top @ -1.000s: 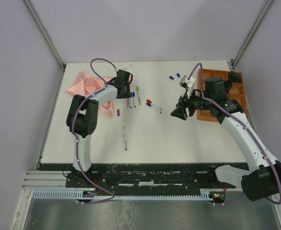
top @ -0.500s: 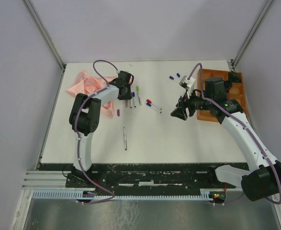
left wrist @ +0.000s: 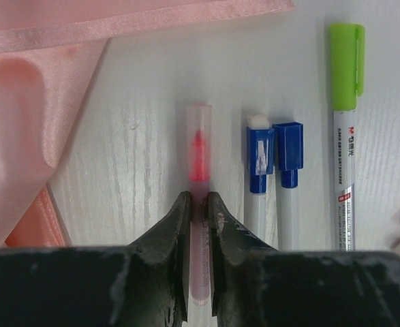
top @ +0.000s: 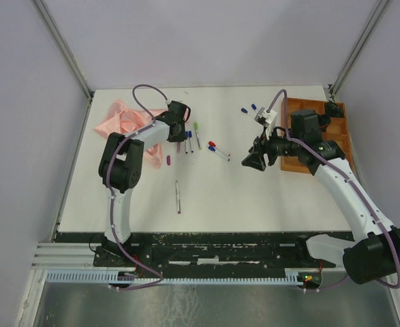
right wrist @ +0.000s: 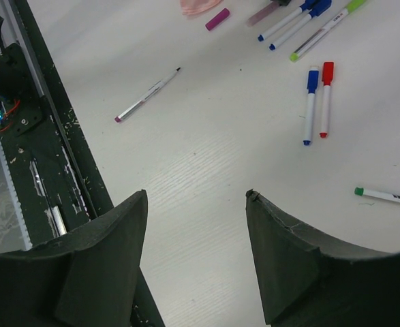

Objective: Open the pen caps
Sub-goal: Pick up the pen from the center of the board.

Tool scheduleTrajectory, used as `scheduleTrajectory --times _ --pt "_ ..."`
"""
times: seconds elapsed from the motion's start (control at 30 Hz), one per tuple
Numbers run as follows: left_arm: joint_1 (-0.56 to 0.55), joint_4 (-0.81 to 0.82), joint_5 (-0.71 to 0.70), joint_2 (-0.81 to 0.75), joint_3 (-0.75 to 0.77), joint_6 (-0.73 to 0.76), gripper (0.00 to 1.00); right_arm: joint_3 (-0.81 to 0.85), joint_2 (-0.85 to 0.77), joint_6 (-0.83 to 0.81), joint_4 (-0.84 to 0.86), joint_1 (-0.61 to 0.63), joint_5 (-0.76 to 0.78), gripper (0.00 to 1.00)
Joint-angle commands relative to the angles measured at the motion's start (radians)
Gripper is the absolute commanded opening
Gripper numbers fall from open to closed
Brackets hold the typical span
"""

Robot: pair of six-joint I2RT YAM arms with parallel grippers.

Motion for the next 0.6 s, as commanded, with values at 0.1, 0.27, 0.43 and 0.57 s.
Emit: scheduleTrajectory --times 0.1,0.27,0.43,0.57 --pt "0.002 0.021 -0.058 -0.108 -0.02 0.058 0.04 -0.012 0.034 0.078 0.095 -0.003 -0.121 0.67" --pt "-0.008 0.114 -0.029 -0.251 -0.141 0.031 0.03 -0.068 0.024 0.16 0.203 -0.001 -0.191 0.67" --pt "-0.022 0.269 0.089 -0.478 -0.367 -0.046 0.03 -0.138 -0.001 0.29 0.376 -0.002 -0.224 0.68" --pt "-0.043 0.542 0.284 -0.724 -0.668 -0.148 0.03 -0.206 -0.027 0.408 0.546 -0.002 -0.273 0.74"
